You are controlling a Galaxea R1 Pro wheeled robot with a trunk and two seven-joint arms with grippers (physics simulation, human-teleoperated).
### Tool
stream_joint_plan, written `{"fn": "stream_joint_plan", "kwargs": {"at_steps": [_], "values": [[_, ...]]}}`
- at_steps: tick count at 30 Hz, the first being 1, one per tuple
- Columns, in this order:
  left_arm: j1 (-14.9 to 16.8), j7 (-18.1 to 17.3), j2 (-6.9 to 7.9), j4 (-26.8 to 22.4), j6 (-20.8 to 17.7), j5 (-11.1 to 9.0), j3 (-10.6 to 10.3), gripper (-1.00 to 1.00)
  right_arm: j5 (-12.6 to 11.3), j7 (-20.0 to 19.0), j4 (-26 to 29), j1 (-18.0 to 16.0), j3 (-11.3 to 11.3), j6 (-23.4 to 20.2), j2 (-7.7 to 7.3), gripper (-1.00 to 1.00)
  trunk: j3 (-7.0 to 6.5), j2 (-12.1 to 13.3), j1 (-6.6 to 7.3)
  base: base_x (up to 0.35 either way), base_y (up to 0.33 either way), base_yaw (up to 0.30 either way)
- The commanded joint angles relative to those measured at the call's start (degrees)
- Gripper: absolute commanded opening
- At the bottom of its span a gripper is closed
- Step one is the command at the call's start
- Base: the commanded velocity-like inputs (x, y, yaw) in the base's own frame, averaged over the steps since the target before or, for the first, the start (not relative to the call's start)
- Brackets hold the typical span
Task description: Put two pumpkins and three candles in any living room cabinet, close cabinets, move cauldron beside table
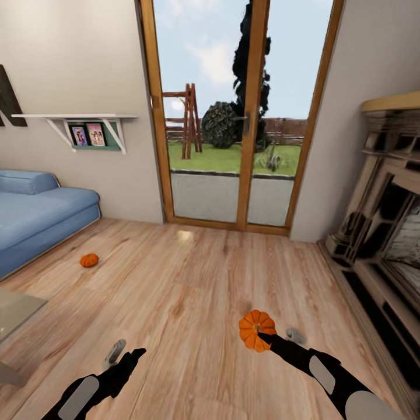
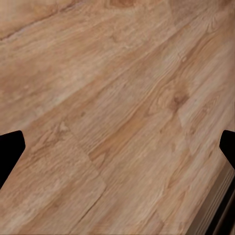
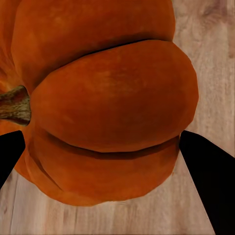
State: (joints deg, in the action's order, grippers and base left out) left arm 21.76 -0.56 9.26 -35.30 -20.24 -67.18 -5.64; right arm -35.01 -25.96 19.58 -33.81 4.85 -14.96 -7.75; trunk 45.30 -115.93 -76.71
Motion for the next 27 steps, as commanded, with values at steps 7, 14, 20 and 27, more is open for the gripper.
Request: {"fn": "stream_joint_plan", "kwargs": {"at_steps": [7, 14, 20, 27], "values": [[0.0, -0.1, 0.05, 0.0, 0.0, -0.2, -0.2, 1.00, -0.9, 0.1, 0.1, 0.0, 0.3, -0.2, -0.07, -1.00, 0.05, 0.0, -0.02, 0.317, -0.099, 0.153], [0.0, -0.1, 0.05, 0.0, 0.0, -0.2, -0.2, 1.00, -0.9, 0.0, 0.1, 0.0, 0.3, -0.2, -0.07, -1.00, 0.05, 0.0, -0.02, 0.316, -0.102, 0.121], [0.0, -0.1, 0.05, 0.0, 0.0, -0.2, -0.2, 1.00, -0.9, 0.0, 0.1, 0.0, 0.3, -0.2, -0.07, -1.00, 0.05, 0.0, -0.02, 0.315, -0.103, 0.157], [0.0, -0.1, 0.05, 0.0, 0.0, -0.2, -0.2, 1.00, -0.9, 0.0, 0.1, 0.0, 0.3, -0.2, -0.07, -1.00, 0.05, 0.0, -0.02, 0.315, -0.103, 0.022]]}}
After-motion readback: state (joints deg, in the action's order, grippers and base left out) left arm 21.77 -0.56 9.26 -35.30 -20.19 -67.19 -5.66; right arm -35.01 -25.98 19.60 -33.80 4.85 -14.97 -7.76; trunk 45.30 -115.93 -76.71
